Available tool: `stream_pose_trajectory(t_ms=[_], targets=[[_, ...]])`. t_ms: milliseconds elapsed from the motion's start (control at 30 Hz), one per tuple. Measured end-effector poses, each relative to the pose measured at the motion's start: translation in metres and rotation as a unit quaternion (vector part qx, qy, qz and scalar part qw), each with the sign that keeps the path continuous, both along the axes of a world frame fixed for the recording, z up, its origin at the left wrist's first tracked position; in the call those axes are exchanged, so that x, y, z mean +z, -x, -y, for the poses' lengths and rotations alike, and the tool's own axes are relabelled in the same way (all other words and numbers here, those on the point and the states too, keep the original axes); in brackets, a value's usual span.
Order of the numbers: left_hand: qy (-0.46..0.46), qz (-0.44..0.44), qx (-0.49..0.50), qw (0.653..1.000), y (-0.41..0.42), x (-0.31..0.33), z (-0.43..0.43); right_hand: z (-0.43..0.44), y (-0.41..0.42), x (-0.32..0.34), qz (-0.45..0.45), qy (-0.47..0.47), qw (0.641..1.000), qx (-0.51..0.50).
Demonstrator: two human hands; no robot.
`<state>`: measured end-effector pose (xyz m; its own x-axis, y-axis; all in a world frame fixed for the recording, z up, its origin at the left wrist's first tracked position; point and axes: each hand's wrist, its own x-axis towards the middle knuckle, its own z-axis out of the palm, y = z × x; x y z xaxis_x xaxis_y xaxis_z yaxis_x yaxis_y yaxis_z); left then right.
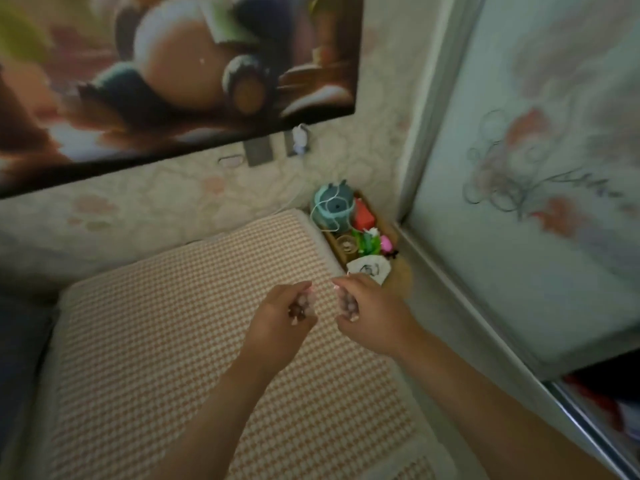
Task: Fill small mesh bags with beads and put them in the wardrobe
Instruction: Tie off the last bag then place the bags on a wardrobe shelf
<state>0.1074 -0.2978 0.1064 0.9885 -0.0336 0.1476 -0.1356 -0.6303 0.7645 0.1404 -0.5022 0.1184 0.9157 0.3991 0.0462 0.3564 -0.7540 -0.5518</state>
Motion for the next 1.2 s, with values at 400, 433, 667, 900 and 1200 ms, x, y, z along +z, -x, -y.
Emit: stream_pose_trajectory(t_ms=[400,433,667,900,1200], targets=[[0.048,-0.07,-0.221,0.972,-0.043,0.21,0.305,0.304,0.046,0.221,0.018,-0.067,0.969,-0.235],[0.05,-0.072,-0.244,0.966,-0.045,0.214,0.327,0.324,0.052,0.227,0.019,-0.074,0.965,-0.252],[0.063,-0.082,-0.377,0.92,-0.031,0.257,0.487,0.456,0.123,0.273,0.023,-0.018,0.919,-0.394],[0.033,-0.092,-0.499,0.861,0.032,0.286,0.655,0.579,0.239,0.299,0.046,-0.007,0.839,-0.542],[0.052,-0.093,-0.595,0.796,0.191,0.277,0.877,0.775,0.417,0.266,0.006,0.018,0.74,-0.672]])
